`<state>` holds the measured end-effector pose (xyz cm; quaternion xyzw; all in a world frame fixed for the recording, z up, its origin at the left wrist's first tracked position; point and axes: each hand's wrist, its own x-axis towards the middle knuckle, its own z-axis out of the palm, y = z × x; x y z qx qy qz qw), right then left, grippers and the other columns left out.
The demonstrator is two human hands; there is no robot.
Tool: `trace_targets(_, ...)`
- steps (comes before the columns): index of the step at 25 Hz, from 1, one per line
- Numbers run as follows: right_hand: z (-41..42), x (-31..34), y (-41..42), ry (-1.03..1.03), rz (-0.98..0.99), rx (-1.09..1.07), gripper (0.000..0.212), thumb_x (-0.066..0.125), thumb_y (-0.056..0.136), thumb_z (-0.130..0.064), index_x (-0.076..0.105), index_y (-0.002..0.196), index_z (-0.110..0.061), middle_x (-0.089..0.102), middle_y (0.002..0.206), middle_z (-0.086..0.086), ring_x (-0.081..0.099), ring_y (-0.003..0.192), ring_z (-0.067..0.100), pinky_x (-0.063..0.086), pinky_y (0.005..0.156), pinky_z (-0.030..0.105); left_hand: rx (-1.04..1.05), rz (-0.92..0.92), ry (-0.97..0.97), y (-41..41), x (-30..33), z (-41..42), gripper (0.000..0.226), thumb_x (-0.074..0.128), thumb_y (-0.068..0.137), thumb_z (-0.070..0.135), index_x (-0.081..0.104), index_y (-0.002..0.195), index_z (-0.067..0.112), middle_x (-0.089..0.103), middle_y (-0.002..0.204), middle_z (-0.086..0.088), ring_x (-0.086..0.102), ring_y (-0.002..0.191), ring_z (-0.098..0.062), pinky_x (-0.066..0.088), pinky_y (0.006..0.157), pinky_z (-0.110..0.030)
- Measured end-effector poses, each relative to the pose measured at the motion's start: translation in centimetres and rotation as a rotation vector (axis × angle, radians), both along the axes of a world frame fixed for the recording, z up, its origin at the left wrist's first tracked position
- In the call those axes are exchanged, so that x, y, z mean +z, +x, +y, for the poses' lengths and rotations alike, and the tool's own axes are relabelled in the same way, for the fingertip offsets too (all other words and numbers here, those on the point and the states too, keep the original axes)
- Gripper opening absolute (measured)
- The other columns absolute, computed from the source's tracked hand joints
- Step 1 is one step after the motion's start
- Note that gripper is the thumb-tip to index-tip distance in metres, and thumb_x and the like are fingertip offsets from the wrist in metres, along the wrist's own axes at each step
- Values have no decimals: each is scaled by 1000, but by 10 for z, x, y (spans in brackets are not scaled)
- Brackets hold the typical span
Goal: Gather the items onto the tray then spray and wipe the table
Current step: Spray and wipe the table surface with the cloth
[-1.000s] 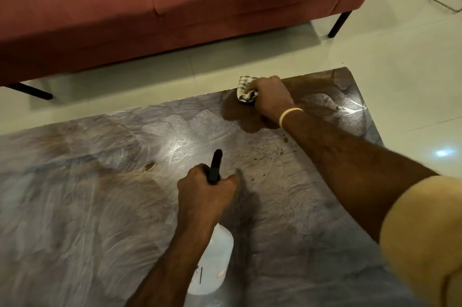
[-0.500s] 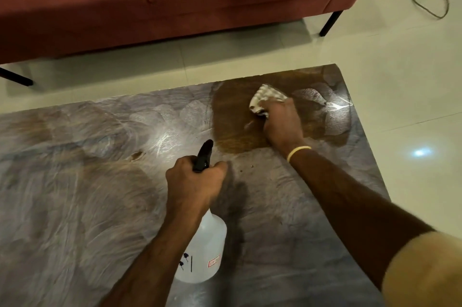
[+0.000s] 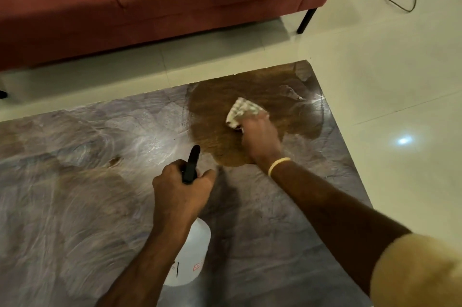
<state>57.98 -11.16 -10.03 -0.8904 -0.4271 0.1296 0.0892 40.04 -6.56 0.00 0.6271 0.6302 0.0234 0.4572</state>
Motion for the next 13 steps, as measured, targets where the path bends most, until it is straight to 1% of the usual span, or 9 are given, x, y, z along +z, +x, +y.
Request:
trace_targets(2, -47, -1, -42, -8, 33, 267, 48, 57, 84, -1, 58, 130, -13, 57, 136, 13, 51, 121, 34, 52, 90, 44, 29, -8, -53, 4, 8, -5, 18, 73, 75, 25, 62, 68, 13, 62, 63, -7, 59, 54, -21, 41, 51, -26)
trace_targets(3, -78, 0, -48, 15, 41, 320, 52, 62, 78, 0, 60, 128, -14, 59, 135, 12, 55, 117, 35, 54, 86, 44, 41, -15, -91, 6, 13, -7, 19, 73, 75, 26, 61, 68, 13, 62, 62, -7, 59, 53, -21, 41, 52, -25)
trace_targets(4, -101, 2, -38, 45, 7, 303, 53, 66, 75, 1, 62, 125, -16, 61, 131, 11, 58, 113, 35, 55, 82, 43, 48, -29, -126, 10, 16, -9, 19, 73, 75, 27, 61, 69, 14, 63, 63, -8, 60, 53, -22, 42, 52, -25)
trace_targets(5, -111, 2, -19, 64, -19, 199, 49, 66, 76, 2, 65, 121, -16, 64, 127, 12, 59, 110, 36, 56, 82, 43, 47, -43, -145, 12, 17, -12, 19, 73, 75, 27, 61, 70, 14, 64, 63, -8, 60, 53, -22, 42, 52, -25)
trace_targets(7, -96, 1, 30, 30, -4, -144, 40, 58, 84, 3, 66, 120, -12, 65, 122, 14, 56, 111, 35, 52, 88, 41, 31, -48, -156, 19, 16, -20, 16, 73, 76, 27, 62, 72, 16, 65, 66, -7, 61, 53, -20, 42, 50, -24)
trace_targets(8, -78, 0, 44, 19, -34, -244, 39, 52, 87, 1, 64, 123, -10, 64, 125, 15, 53, 115, 34, 48, 95, 41, 36, -53, -169, 24, 16, -25, 14, 72, 76, 27, 62, 73, 18, 67, 69, -7, 62, 54, -19, 42, 50, -23)
trace_targets(9, -63, -2, 43, -7, -47, -249, 39, 49, 89, -2, 61, 126, -9, 62, 128, 15, 50, 118, 33, 45, 99, 42, 53, -62, -192, 28, 16, -31, 12, 72, 77, 27, 62, 74, 22, 68, 72, -6, 63, 56, -19, 43, 49, -23)
trace_targets(11, -63, -6, 15, -37, -37, -33, 40, 51, 90, -8, 57, 130, -10, 58, 134, 16, 49, 123, 35, 47, 99, 45, 69, -85, -237, 36, 20, -41, 17, 71, 78, 25, 57, 71, 32, 70, 75, -6, 63, 56, -18, 46, 49, -24)
trace_targets(13, -112, -7, -16, -23, 7, 210, 47, 64, 84, -12, 57, 130, -15, 56, 137, 13, 52, 121, 36, 52, 92, 46, 53, -95, -265, 42, 23, -49, 20, 70, 78, 23, 55, 69, 35, 72, 73, -8, 61, 51, -17, 46, 49, -26)
